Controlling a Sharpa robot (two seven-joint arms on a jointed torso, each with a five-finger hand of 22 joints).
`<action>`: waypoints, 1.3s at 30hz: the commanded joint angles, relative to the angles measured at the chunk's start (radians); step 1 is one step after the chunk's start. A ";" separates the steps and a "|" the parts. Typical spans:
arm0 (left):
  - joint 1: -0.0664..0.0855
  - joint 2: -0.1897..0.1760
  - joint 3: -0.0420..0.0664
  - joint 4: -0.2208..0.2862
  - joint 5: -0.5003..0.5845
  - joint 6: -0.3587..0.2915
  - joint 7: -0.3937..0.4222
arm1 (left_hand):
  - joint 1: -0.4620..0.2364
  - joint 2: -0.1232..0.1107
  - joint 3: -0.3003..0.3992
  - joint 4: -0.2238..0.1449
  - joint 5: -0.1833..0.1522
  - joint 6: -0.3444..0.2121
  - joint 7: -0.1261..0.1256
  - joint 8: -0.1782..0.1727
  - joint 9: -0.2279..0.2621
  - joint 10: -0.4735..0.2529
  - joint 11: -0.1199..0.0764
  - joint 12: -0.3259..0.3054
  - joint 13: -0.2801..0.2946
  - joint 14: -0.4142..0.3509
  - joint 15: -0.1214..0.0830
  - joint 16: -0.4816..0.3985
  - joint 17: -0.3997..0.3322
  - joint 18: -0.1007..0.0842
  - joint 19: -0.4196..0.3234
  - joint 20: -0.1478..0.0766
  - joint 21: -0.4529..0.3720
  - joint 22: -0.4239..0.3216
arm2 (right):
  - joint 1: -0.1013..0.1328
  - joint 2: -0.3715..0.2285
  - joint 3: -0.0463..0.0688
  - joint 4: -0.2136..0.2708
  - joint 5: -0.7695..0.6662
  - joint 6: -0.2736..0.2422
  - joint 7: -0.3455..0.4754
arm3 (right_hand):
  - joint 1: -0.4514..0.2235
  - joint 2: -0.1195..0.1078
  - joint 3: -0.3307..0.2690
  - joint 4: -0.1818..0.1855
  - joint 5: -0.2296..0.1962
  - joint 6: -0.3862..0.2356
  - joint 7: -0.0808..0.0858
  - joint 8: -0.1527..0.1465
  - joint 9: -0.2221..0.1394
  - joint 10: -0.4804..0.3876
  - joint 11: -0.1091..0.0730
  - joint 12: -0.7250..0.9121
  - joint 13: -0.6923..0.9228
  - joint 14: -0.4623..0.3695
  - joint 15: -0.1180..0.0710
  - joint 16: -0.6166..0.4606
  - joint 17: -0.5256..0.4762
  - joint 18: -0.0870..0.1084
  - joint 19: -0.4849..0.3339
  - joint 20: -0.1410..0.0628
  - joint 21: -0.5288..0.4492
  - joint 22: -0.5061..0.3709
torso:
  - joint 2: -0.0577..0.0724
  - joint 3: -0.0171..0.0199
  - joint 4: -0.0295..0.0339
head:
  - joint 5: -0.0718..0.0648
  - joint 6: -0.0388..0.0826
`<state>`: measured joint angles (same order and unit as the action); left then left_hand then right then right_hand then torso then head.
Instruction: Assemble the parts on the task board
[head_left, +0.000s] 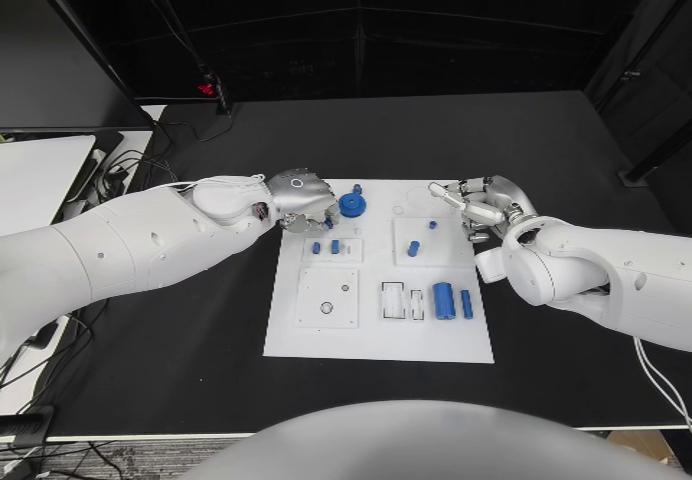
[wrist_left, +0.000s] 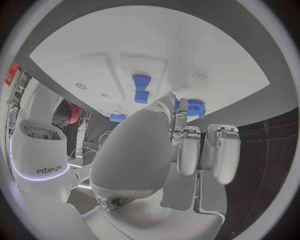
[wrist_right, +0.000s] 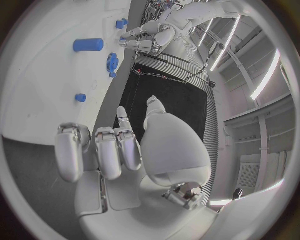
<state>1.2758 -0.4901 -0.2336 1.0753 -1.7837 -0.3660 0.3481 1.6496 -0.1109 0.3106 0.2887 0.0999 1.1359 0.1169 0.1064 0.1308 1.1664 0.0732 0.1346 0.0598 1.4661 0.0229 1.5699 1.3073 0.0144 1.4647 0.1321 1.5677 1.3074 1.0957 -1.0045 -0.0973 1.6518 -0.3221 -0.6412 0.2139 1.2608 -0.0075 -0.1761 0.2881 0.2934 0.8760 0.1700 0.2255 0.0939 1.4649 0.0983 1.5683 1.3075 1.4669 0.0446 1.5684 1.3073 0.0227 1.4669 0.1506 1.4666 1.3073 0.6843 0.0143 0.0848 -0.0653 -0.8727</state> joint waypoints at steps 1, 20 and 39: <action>-0.004 0.001 -0.003 0.003 0.000 0.037 0.029 | -0.007 0.005 0.005 0.002 -0.002 0.001 0.005 0.004 -0.001 0.003 0.002 -0.006 0.001 0.105 -0.002 0.001 0.263 -0.014 0.106 -0.008 0.003 0.263 | 0.001 -0.001 0.000 0.003 0.001 -0.003 0.006 | 0.003 0.009 -0.006 -0.001 0.004 -0.005 0.001 0.003 0.001 0.106 -0.003 0.003 0.263 0.104 -0.005 0.002 0.263 0.012 0.004 -0.001 -0.001 0.216 | -0.001 0.0004 0.0005 | -0.002 0.000; -0.004 -0.005 -0.003 0.014 -0.001 -0.015 0.048 | -0.006 -0.015 0.015 0.000 0.001 -0.034 0.014 -0.018 -0.013 0.006 0.007 -0.026 0.001 0.105 0.002 0.001 0.263 -0.014 0.106 -0.006 0.003 0.263 | 0.001 -0.001 0.000 0.000 0.000 -0.006 0.004 | 0.004 0.010 -0.006 -0.002 0.005 -0.005 0.001 0.004 0.001 0.106 -0.003 0.003 0.263 0.104 -0.005 0.002 0.263 0.012 0.003 -0.001 -0.002 0.216 | 0.000 0.0000 0.0005 | -0.001 0.000; -0.004 -0.001 -0.003 0.005 -0.004 0.032 0.007 | -0.008 -0.019 0.023 0.001 0.001 -0.046 0.020 -0.023 -0.019 -0.009 0.014 -0.043 0.000 0.105 0.008 0.001 0.263 -0.014 0.106 -0.003 0.003 0.263 | 0.001 -0.001 0.000 0.003 0.000 -0.004 0.003 | 0.004 0.010 -0.006 -0.002 0.005 -0.005 0.001 0.004 0.001 0.106 -0.003 0.003 0.263 0.104 -0.005 0.002 0.263 0.012 0.003 -0.001 -0.002 0.216 | 0.000 0.0001 0.0006 | -0.001 0.000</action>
<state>1.2712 -0.4917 -0.2362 1.0816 -1.7842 -0.3550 0.3660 1.6409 -0.1202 0.3273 0.2886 0.1003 1.0969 0.1345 0.0871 0.1131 1.1611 0.0855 0.0976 0.0600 1.4662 0.0229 1.5699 1.3073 0.0143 1.4647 0.1321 1.5677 1.3074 1.0952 -1.0053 -0.0973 1.6515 -0.3221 -0.6422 0.2131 1.2608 -0.0075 -0.1761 0.2881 0.2934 0.8760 0.1700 0.2255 0.0937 1.4649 0.0983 1.5683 1.3075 1.4669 0.0446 1.5683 1.3079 0.0228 1.4669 0.1506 1.4666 1.3074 0.6838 0.0143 0.0852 -0.0652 -0.8728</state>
